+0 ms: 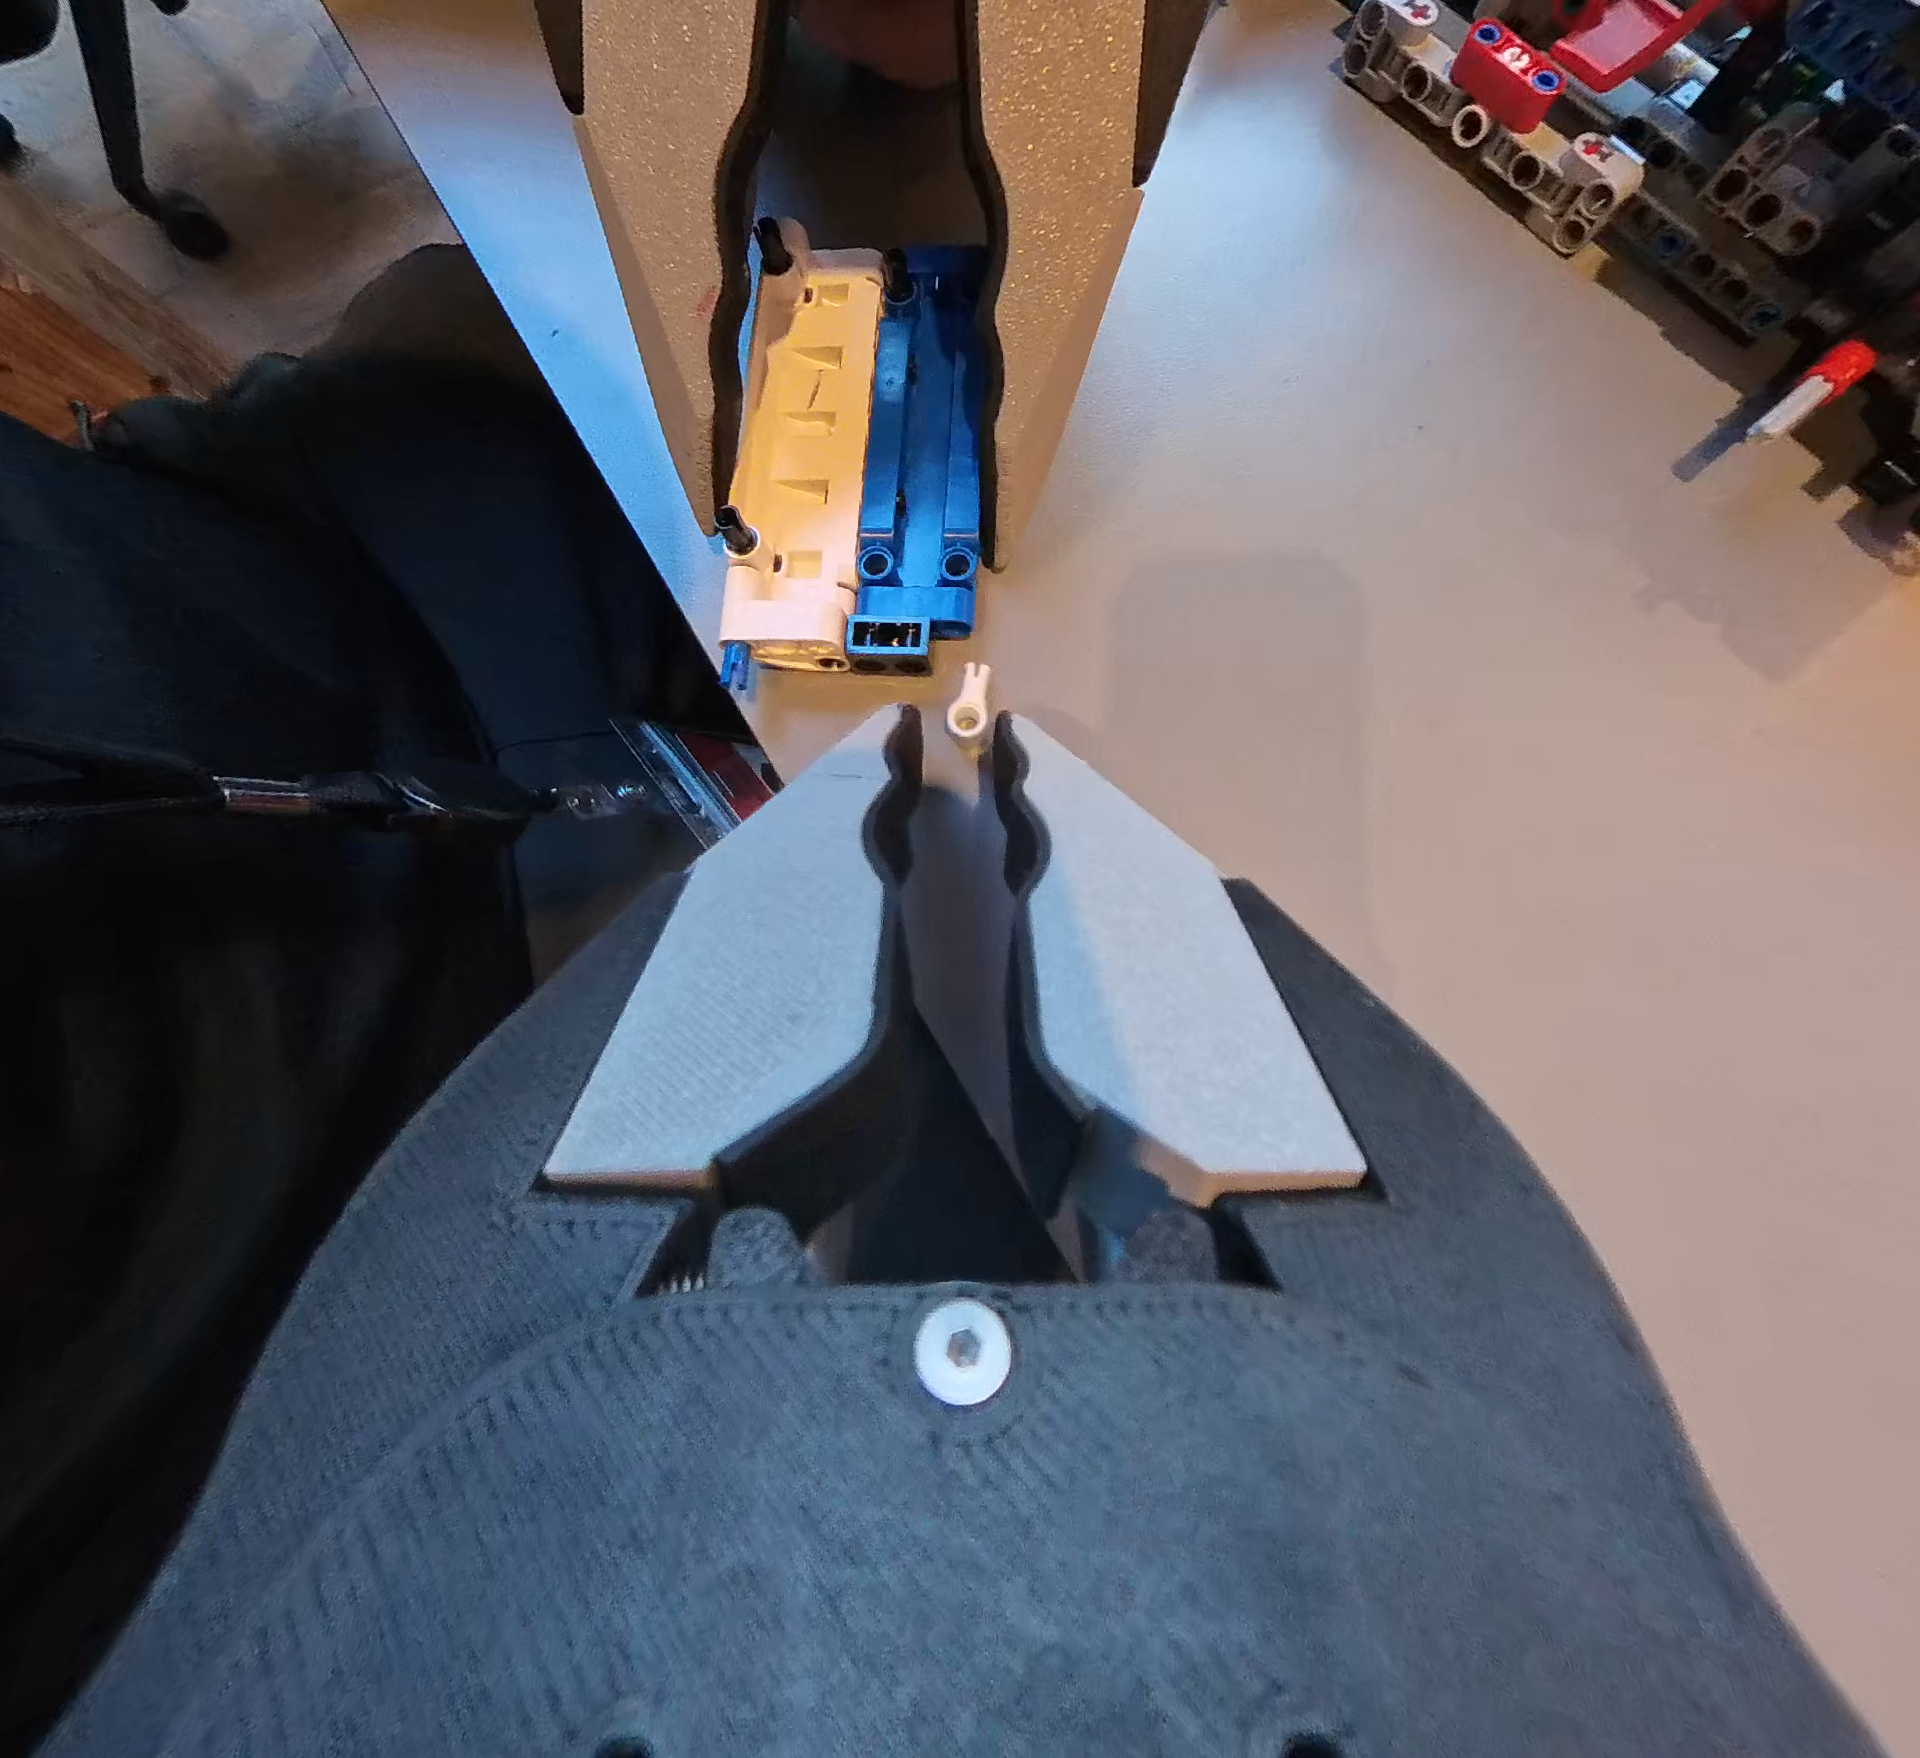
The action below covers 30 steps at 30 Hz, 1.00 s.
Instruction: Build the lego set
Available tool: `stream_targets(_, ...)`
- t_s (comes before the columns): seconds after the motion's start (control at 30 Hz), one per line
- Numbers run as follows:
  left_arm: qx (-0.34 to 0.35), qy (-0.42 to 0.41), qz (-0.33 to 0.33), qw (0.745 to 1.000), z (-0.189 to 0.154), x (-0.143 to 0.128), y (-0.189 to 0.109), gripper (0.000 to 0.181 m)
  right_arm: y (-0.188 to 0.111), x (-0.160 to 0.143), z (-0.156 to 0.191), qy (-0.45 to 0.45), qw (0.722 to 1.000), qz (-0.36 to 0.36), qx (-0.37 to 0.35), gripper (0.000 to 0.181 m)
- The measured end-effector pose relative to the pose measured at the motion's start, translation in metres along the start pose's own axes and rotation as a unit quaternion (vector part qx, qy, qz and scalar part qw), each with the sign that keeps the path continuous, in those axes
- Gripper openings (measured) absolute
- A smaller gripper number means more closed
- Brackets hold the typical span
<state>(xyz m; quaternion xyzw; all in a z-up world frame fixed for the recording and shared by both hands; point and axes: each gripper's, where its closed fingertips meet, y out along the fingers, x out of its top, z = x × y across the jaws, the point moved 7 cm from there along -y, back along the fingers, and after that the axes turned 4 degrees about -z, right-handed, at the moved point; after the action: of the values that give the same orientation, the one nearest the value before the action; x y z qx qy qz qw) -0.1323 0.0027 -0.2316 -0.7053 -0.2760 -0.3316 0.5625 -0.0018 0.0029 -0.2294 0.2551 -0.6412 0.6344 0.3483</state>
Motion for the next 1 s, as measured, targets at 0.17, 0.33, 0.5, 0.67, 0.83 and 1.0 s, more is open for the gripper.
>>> stream_targets(0.17,0.0,0.0,0.0,1.0,0.0,0.0,0.0,0.05,-0.0006,-0.0014,-0.0015,-0.011,1.0,0.001,-0.008,0.01)
stream_targets(0.33,-0.001,-0.001,0.0,1.0,0.0001,0.0,-0.0001,0.05,-0.0004,-0.0005,-0.0008,-0.025,1.0,0.0,-0.009,0.008)
stream_targets(0.5,-0.001,-0.002,-0.001,1.0,0.0001,0.0,-0.0001,0.05,0.0009,0.0008,-0.0011,-0.028,1.0,-0.002,-0.008,0.004)
stream_targets(0.67,-0.002,-0.003,-0.001,1.0,0.0002,0.0001,-0.0001,0.05,0.0016,0.0011,-0.0016,-0.028,1.0,-0.003,-0.005,0.003)
stream_targets(0.83,-0.002,-0.003,-0.001,1.0,0.0003,0.0,-0.0002,0.05,0.0,0.0024,-0.0017,-0.028,1.0,-0.007,-0.002,0.005)
stream_targets(1.0,-0.002,-0.003,-0.001,1.0,0.0004,0.0,-0.0002,0.05,0.0006,0.0017,-0.0016,-0.024,1.0,-0.006,0.002,0.006)
